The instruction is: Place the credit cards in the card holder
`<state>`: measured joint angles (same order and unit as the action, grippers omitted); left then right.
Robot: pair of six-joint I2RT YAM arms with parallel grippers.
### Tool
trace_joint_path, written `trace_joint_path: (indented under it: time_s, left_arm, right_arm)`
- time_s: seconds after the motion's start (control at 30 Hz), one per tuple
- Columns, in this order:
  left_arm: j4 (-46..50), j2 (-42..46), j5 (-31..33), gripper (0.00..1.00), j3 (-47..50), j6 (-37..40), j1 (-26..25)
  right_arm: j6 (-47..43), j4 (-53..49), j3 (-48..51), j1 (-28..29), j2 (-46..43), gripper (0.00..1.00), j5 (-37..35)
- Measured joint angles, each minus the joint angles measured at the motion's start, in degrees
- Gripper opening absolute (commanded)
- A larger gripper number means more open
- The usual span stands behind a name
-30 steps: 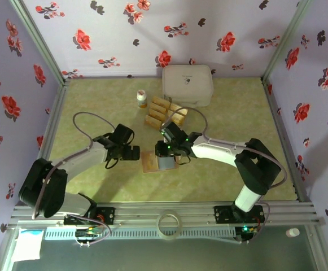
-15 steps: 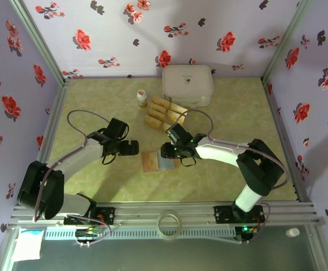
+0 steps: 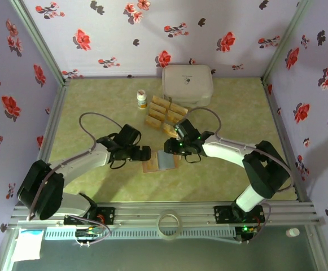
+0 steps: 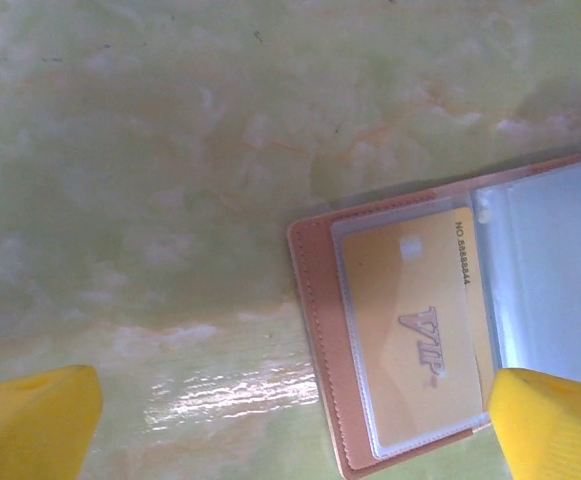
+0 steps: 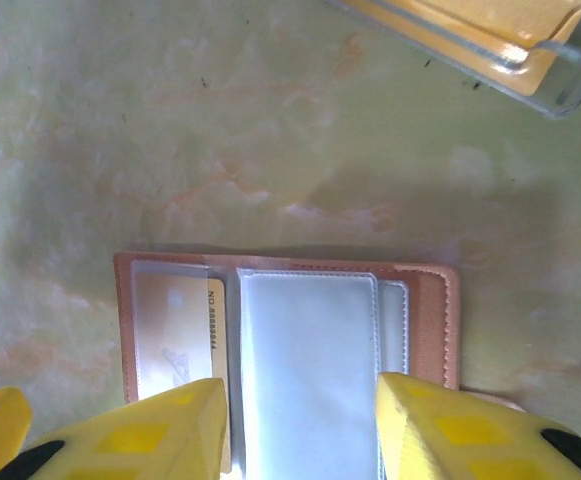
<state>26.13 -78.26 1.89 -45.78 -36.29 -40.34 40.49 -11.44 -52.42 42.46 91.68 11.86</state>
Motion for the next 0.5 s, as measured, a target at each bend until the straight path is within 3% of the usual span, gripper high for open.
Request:
trace_joint_path:
  time_s: [0.23, 0.5]
  left_arm:
    - [-1.8, -0.5, 2.3, 1.0, 0.2, -2.9, -3.3]
    - [-2.3, -3.7, 4.2, 1.0, 0.2, -4.5, -5.7]
  right_arm:
    - [-0.2, 1.3, 0.0, 0.0, 2.6, 0.3, 2.8]
    - [-1.1, 1.3, -0.5, 0.0, 4.3, 0.28, 4.1]
